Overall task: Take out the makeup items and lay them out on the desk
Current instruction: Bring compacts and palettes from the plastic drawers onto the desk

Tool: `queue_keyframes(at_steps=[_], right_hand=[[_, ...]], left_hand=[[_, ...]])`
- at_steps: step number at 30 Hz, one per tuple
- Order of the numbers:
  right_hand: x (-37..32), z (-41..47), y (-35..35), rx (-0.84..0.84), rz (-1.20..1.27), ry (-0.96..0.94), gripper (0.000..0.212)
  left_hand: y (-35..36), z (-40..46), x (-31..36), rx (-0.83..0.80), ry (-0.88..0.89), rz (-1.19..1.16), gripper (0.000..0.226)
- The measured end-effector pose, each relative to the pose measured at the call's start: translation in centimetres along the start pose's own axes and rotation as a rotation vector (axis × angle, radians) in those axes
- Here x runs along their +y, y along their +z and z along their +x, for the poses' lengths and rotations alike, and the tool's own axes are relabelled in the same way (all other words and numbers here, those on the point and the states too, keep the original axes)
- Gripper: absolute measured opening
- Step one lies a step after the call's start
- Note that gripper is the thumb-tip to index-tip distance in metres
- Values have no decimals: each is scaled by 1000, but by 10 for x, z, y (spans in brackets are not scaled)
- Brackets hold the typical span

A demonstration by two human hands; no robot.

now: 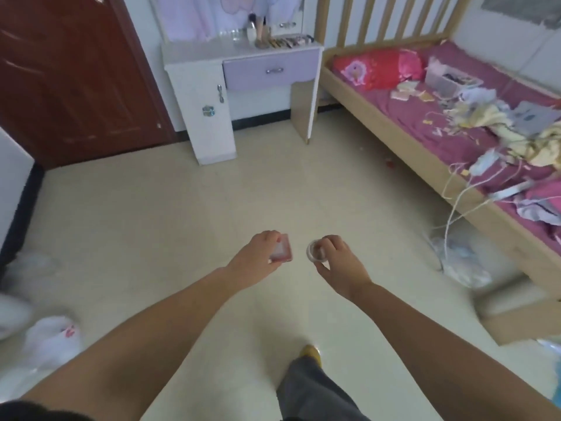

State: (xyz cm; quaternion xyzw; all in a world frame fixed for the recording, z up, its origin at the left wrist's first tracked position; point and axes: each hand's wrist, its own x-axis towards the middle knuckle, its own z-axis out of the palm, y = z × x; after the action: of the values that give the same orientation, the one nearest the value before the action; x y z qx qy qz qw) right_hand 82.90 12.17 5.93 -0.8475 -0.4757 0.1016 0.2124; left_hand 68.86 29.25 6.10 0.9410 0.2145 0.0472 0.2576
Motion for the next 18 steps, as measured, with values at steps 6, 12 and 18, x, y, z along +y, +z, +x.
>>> queue_keyframes(at_steps=[6,12,18], right_hand=[[15,178,-26,-68,3,-166,32],[-1,350,-10,-90,15,-309,30],[-25,529,7,-74,60,-308,28]], left_hand=[[-49,117,-50,93,-165,-50,47],[-98,229,-133,170,-265,-73,46],[-163,365,-228,164,-291,-81,46]])
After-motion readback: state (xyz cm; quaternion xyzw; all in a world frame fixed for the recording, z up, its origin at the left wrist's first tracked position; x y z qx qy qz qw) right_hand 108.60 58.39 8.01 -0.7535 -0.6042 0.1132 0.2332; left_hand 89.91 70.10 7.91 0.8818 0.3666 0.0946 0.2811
